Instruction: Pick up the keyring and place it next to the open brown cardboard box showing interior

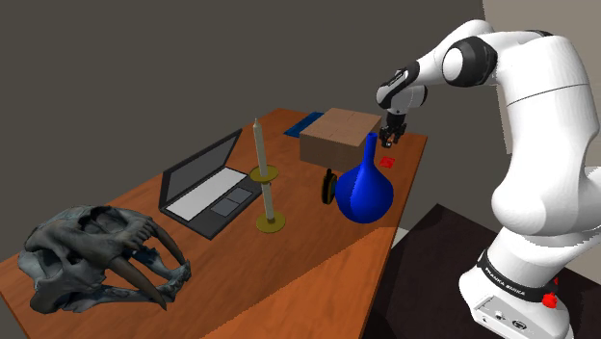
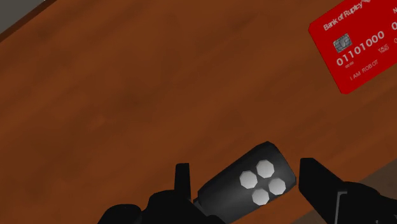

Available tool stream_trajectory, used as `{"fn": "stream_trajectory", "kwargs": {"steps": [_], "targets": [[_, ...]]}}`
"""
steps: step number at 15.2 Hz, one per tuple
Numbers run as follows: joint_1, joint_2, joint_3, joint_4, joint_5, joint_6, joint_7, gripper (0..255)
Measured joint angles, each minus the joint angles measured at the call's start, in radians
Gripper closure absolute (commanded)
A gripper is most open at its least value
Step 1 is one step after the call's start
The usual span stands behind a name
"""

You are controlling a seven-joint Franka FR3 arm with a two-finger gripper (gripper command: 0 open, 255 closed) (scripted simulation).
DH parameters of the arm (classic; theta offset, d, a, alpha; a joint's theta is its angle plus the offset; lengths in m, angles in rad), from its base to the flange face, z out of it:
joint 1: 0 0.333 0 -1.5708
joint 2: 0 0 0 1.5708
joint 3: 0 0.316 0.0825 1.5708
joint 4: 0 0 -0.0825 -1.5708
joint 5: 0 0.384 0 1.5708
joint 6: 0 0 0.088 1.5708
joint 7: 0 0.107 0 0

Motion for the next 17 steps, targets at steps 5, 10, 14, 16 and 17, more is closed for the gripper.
{"fn": "stream_trajectory", "kwargs": {"steps": [5,10,14,16,17], "targets": [[0.000,0.000,0.000,0.000,0.000,0.000,0.000,0],[0.003,-0.067,-0.006,-0.008,-0.007,-0.058,0.003,0],[0.003,-0.077,-0.007,0.007,-0.009,-0.083,0.005,0],[0.003,-0.077,-0.007,0.008,-0.010,-0.084,0.006,0],[0.003,-0.077,-0.007,0.008,-0.010,-0.085,0.006,0]]}}
